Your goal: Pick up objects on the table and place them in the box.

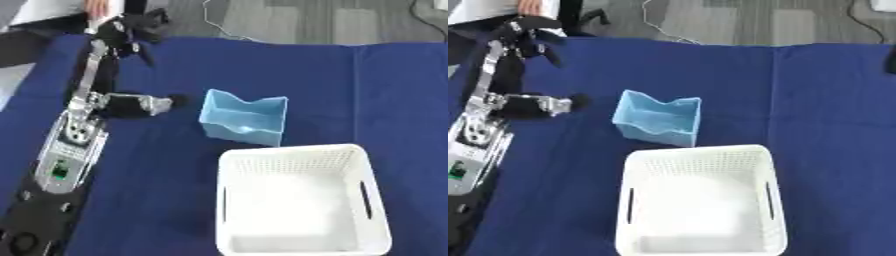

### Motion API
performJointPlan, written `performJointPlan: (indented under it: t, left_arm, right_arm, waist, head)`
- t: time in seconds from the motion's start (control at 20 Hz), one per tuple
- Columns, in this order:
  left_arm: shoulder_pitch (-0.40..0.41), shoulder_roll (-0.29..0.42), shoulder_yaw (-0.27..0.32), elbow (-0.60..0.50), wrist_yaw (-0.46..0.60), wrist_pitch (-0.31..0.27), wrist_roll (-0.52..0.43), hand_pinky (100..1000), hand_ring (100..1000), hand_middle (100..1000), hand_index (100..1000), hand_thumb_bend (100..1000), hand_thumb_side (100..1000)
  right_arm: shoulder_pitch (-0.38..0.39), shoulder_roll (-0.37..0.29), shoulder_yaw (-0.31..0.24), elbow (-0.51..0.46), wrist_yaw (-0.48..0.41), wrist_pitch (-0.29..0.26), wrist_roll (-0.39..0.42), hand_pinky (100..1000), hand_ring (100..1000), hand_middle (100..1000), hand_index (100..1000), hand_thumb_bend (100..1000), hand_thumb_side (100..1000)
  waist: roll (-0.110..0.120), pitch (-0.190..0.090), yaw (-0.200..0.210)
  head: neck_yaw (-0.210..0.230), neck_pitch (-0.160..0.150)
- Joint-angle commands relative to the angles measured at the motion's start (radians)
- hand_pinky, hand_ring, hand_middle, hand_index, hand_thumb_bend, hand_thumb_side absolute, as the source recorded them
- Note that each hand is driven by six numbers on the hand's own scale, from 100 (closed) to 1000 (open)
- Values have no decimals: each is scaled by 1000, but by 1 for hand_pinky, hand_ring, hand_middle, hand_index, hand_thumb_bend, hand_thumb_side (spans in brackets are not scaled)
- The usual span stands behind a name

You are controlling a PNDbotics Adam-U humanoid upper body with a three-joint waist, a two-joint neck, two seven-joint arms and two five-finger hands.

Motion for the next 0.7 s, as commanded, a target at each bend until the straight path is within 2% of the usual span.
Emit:
performJointPlan:
  t: [0.05,0.25,0.7]
  left_arm:
    - [-11,26,13,12,4,14,-13,387,640,678,767,1000,139]
    - [-17,38,9,40,19,-1,-29,388,641,678,768,1000,151]
    - [-12,122,-20,128,-3,-12,-77,389,645,682,774,1000,194]
  right_arm:
    - [-14,-9,-4,-8,3,-39,41,665,744,826,829,100,667]
    - [-14,-8,-5,-8,7,-36,42,664,742,825,825,100,667]
    - [-15,-8,-3,-8,8,-28,41,660,738,824,820,100,668]
  waist:
    - [0,-11,-3]
    - [3,-6,-5]
    - [14,-5,-17]
  head:
    - [3,5]
    - [3,10]
    - [-4,20]
